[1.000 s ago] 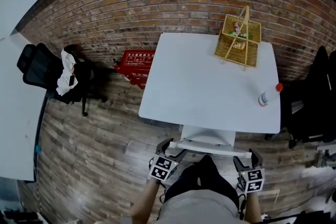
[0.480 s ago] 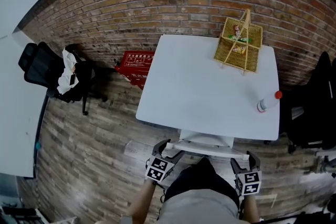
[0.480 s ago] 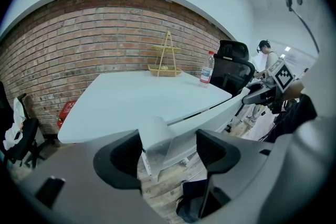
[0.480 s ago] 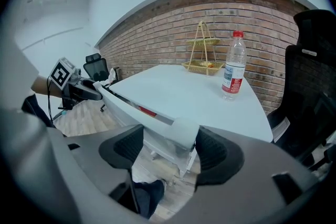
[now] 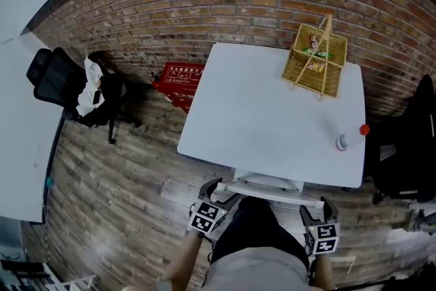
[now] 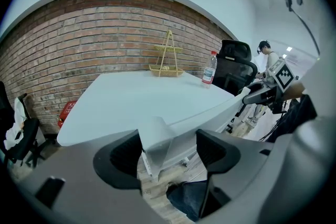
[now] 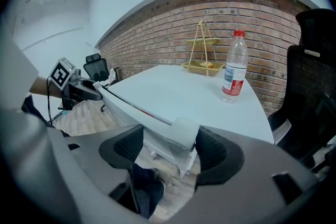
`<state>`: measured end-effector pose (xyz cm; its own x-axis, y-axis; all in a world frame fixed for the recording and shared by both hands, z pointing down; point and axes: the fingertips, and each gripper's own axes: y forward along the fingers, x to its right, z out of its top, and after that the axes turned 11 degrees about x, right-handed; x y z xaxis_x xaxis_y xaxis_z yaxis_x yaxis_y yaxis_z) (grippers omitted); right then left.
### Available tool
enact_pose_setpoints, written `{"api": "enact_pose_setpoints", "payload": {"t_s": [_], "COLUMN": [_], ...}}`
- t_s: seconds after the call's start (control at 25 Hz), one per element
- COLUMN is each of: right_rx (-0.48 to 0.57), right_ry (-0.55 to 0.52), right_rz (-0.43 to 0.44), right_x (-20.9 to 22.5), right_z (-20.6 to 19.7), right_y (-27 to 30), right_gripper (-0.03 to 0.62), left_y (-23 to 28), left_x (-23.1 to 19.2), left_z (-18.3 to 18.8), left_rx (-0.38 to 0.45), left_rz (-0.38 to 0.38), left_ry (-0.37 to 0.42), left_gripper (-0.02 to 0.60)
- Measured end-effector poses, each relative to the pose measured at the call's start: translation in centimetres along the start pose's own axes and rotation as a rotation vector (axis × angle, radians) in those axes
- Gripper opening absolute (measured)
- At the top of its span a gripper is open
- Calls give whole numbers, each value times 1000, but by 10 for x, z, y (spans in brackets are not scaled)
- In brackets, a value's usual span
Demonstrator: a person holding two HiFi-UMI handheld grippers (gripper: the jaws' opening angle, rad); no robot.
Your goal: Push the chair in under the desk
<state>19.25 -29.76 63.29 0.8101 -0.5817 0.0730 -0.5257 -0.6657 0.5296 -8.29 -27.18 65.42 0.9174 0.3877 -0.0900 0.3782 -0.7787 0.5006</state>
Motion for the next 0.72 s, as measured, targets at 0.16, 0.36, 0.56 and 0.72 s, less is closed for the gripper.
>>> {"api": "enact_pose_setpoints", "payload": {"t_s": [0.16,0.36,0.56,0.72], "right_rx": [-5,-13,-39,-37], "right_ry": [5,3,1,0], "right_rz": [-1,2,3,1], "right_x": [0,2,5,4], "right_z": [4,8,9,9], "right_y": [3,9,13,18], "right_gripper": [314,314,314,314], "left_y": [1,6,12,13], "left_x": [-1,-6,-9,-15], "left_z": [1,5,8,8], "left_rx": [0,-6,-6,-14], "left_rz": [-1,-5,-6,-11], "left_ry": [-6,-7,-7,-4], "left_gripper": [325,325,325,325]}}
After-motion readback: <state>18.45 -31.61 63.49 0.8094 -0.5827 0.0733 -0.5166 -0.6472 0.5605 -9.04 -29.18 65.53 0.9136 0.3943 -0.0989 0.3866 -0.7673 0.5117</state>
